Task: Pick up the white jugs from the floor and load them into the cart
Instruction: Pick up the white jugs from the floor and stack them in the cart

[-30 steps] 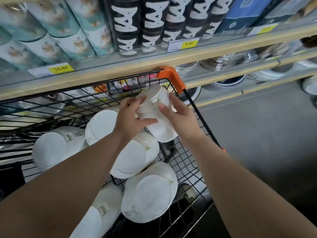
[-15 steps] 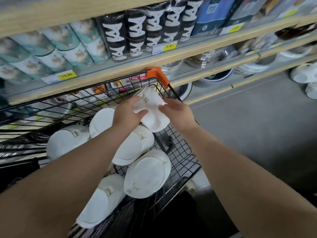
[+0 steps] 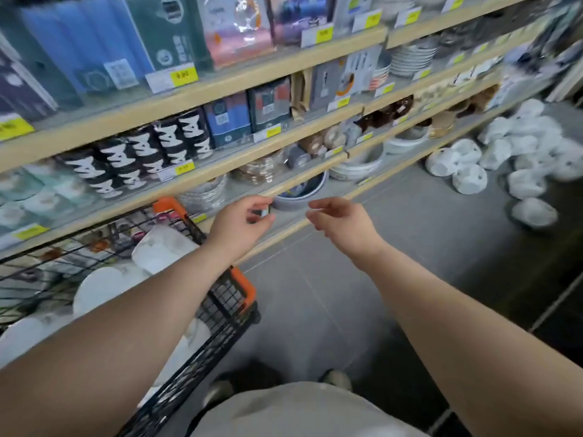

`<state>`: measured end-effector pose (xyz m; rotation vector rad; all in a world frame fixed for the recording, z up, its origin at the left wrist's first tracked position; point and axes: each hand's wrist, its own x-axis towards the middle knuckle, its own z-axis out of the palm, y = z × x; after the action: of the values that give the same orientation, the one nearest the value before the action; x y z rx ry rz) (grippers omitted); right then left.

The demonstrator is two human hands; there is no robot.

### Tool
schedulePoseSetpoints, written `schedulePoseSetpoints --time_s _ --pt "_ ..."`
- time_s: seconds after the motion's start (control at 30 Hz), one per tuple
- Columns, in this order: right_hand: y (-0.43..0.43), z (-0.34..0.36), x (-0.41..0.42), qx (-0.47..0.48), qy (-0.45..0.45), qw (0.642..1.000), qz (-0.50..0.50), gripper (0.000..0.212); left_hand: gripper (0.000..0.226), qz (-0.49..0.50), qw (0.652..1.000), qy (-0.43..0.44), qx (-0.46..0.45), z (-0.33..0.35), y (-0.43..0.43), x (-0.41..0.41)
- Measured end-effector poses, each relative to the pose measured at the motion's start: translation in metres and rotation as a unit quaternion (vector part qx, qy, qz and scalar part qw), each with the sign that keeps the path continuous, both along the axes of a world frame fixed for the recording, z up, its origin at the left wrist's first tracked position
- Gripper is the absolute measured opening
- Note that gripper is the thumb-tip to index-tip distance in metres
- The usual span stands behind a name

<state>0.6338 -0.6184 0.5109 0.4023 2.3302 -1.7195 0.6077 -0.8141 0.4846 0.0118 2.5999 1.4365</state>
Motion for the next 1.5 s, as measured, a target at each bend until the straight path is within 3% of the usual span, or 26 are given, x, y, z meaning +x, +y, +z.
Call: schedulePoseSetpoints --time_s 0.1,0.47,0.87,1.1,1.5 --pt "0.083 0.016 -0.003 0.012 0.022 0.999 -0.029 0.025 0.024 -0.025 0.999 0.012 0.026 0.014 0.086 -0.014" --pt "0.310 0.022 -0.051 0.019 0.034 0.982 -0.184 0.022 0.027 -0.189 0.981 0.009 0.038 0.032 0.325 -0.125" --pt "0.516 0.006 -0.188 0.009 0.007 0.918 -0.397 0.024 0.026 -0.372 0.928 -0.023 0.014 0.023 0.577 -0.322" --pt "0.635 -0.018 -0.229 0.001 -0.014 0.888 -0.460 0.026 0.028 -0.427 0.903 -0.037 0.002 0.008 0.712 -0.387" --pt "0.886 -0.043 -0.310 0.000 -0.070 0.872 -0.485 0.033 0.027 -0.435 0.896 -0.084 -0.020 -0.021 0.954 -0.478"
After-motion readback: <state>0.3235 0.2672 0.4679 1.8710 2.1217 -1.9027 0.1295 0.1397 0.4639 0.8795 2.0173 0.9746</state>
